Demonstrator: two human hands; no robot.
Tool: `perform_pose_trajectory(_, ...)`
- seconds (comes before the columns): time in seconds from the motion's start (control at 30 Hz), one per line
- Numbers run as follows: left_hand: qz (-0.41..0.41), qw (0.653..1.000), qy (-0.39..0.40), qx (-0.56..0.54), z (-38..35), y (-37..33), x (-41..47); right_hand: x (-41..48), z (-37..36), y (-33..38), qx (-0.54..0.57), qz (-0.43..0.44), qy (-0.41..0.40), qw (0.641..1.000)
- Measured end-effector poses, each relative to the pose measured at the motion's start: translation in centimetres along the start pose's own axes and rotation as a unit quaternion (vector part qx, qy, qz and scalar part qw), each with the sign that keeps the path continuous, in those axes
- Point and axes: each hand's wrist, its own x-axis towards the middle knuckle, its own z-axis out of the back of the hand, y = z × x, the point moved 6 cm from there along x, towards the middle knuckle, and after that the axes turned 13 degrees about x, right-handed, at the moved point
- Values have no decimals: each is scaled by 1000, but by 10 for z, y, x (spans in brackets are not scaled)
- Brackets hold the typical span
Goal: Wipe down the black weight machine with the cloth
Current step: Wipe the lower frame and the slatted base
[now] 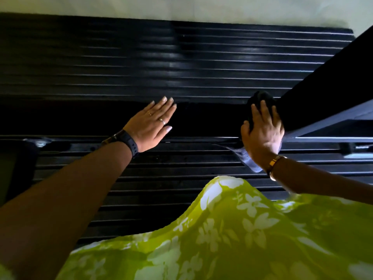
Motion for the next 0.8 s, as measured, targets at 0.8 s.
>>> perform_pose_trajectory(0.8,64,996,-32,49,-10,56,-43,-50,-117,203,-194,387,146,890)
